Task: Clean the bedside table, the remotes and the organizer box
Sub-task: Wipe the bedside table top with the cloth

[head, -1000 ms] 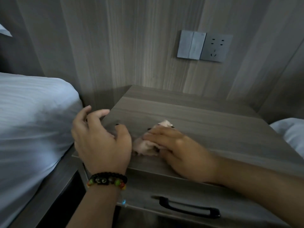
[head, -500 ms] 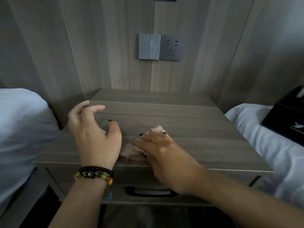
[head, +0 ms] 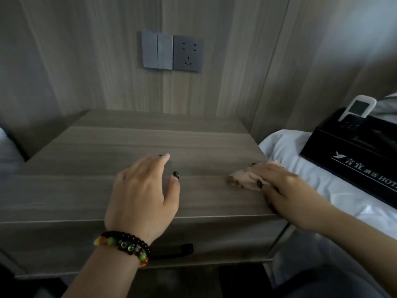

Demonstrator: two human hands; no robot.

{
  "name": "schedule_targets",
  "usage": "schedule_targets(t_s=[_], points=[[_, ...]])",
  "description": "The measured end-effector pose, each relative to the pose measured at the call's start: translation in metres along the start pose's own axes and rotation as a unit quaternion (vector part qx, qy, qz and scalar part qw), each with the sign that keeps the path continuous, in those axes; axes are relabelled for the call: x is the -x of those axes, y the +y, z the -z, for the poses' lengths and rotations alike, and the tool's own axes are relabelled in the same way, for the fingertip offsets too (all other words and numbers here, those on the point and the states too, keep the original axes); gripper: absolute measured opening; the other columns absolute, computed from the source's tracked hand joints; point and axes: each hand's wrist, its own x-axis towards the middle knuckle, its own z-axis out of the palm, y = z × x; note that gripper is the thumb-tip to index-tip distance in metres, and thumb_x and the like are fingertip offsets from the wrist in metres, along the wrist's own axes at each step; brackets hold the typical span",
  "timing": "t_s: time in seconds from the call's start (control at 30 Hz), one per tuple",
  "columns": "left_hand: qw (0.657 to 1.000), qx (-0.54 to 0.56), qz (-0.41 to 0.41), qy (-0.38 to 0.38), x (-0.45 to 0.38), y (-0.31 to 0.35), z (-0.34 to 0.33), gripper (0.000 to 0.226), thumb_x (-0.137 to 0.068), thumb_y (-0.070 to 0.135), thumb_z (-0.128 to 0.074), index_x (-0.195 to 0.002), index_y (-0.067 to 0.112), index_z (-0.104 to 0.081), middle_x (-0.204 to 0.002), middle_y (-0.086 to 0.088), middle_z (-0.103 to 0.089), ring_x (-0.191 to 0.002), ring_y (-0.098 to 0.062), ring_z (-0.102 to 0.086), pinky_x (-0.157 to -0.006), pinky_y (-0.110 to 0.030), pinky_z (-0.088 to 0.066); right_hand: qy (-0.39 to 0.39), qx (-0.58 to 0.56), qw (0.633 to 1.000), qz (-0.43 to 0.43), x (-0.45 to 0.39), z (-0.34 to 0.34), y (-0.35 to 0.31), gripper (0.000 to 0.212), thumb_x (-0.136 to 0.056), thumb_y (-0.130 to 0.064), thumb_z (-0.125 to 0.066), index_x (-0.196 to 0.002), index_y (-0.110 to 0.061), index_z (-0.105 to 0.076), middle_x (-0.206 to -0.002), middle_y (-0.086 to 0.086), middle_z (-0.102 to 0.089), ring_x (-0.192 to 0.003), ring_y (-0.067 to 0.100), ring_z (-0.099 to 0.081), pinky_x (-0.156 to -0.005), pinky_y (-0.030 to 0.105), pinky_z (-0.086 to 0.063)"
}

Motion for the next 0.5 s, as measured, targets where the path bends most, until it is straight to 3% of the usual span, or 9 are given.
schedule_targets(t_s=[0.07,0.17,0.3,0.5], points=[[0.999,-0.016,0.005,-0.028,-0.003,0.000,0.001,0.056,-0.089,0.045,-0.033,-0.132,0.018,-0.056,-0.129,0.000,-0.062,-0.120,-0.017,-0.057,-0.103,-0.045,-0.044,-0.007,0.001,0.999,-0.035,-0.025,-0.001,0.016,0.040,-0.088,-0.002,-0.047,-0.123,-0.015,-0.061,-0.122,-0.002,-0.060,-0.112,0.002,-0.046,-0.094,0.001,-0.023],[0.998,-0.028,0.015,-0.049,-0.004,0.000,0.002,0.058,-0.087,0.048,-0.027,-0.127,0.020,-0.060,-0.126,0.002,-0.064,-0.117,-0.015,-0.058,-0.104,-0.046,-0.042,-0.018,0.010,0.996,-0.092,-0.076,-0.011,0.040,0.033,-0.089,0.001,-0.046,-0.115,-0.011,-0.061,-0.121,0.010,-0.060,-0.115,0.025,-0.052,-0.083,0.014,-0.026],[0.998,-0.033,0.032,-0.034,-0.005,0.000,-0.001,0.045,-0.085,0.043,-0.038,-0.105,0.022,-0.072,-0.108,0.004,-0.072,-0.102,-0.017,-0.066,-0.097,-0.044,-0.045,-0.026,0.042,0.992,-0.120,-0.148,-0.022,0.059,0.034,-0.089,-0.001,-0.042,-0.114,-0.010,-0.064,-0.122,0.013,-0.063,-0.114,0.030,-0.054,-0.074,0.019,-0.028],[0.999,-0.036,0.020,0.027,-0.005,-0.003,-0.007,0.034,-0.083,0.039,-0.047,-0.092,0.018,-0.074,-0.096,-0.002,-0.075,-0.093,-0.023,-0.070,-0.094,-0.044,-0.045,-0.064,0.129,0.969,-0.202,-0.235,-0.044,0.080,0.038,-0.093,-0.013,-0.040,-0.127,-0.013,-0.056,-0.136,0.020,-0.052,-0.123,0.037,-0.050,-0.098,0.035,-0.041]])
